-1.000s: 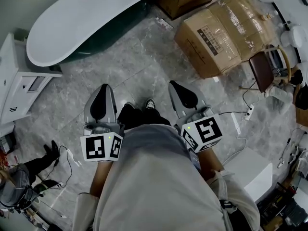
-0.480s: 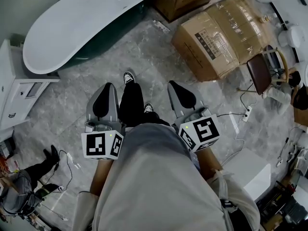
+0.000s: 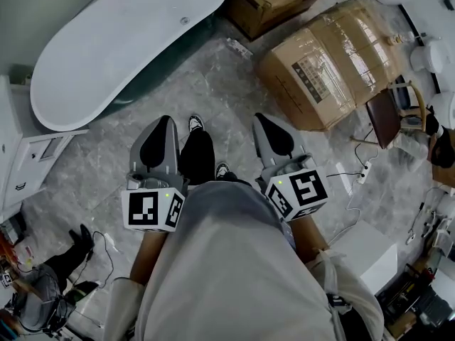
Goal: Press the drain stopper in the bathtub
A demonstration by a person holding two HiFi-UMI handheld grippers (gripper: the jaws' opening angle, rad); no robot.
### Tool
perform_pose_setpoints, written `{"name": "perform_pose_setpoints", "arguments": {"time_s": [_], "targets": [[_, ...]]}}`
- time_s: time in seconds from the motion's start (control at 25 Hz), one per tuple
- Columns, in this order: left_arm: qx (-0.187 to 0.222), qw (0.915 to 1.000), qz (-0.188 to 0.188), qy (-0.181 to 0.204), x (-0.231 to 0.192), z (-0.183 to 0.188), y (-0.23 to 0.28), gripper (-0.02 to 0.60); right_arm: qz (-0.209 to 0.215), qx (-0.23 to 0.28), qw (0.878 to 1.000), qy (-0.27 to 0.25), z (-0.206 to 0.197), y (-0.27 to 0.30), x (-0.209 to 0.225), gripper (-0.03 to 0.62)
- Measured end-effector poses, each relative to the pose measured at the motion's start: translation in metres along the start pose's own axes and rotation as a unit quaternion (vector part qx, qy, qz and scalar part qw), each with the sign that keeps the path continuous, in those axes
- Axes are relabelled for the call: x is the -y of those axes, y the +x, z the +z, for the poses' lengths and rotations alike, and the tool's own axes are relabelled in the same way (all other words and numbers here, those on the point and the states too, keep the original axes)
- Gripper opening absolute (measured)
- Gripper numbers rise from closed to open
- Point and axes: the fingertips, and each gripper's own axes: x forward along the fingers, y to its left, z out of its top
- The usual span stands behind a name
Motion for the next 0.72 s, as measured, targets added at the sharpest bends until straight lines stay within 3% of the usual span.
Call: {"name": "perform_pose_setpoints", "arguments": {"time_s": [0.72], "targets": [[0.009, 0.9996, -0.023, -0.012, -0.140, 0.061, 0.142, 0.000, -0.002, -0.022, 1.000, -0.002, 0.076, 0.187, 0.006, -0.003]]}}
